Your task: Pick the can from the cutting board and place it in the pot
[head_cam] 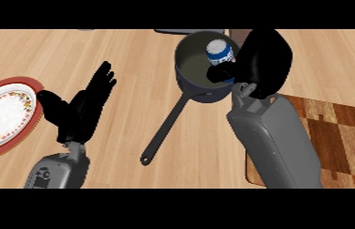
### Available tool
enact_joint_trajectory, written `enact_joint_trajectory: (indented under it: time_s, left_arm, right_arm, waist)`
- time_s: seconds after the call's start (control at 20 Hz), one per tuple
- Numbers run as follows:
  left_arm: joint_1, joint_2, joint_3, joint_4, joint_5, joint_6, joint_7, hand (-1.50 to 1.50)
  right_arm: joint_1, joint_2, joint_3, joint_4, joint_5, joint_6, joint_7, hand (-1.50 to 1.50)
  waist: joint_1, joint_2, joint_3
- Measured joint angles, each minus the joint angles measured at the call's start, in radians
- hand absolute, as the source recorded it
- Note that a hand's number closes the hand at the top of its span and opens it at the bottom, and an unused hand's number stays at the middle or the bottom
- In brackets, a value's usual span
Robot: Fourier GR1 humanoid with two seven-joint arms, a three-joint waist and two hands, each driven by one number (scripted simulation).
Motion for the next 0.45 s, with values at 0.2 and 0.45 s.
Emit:
enact_joint_trajectory:
  time_s: [0.2,0.45]
  left_arm:
    - [0.011,-0.004,-0.003,0.003,0.001,-0.002,-0.007,0.0]
    - [0.02,-0.001,0.009,-0.001,-0.003,0.008,-0.004,0.0]
  right_arm:
    - [-0.012,0.001,-0.004,-0.018,0.049,-0.107,-0.025,-1.5]
    - [-0.018,0.003,-0.021,-0.081,0.184,-0.214,-0.041,-1.5]
  waist:
    - [-0.006,-0.003,0.0]
    - [-0.028,-0.011,-0.001]
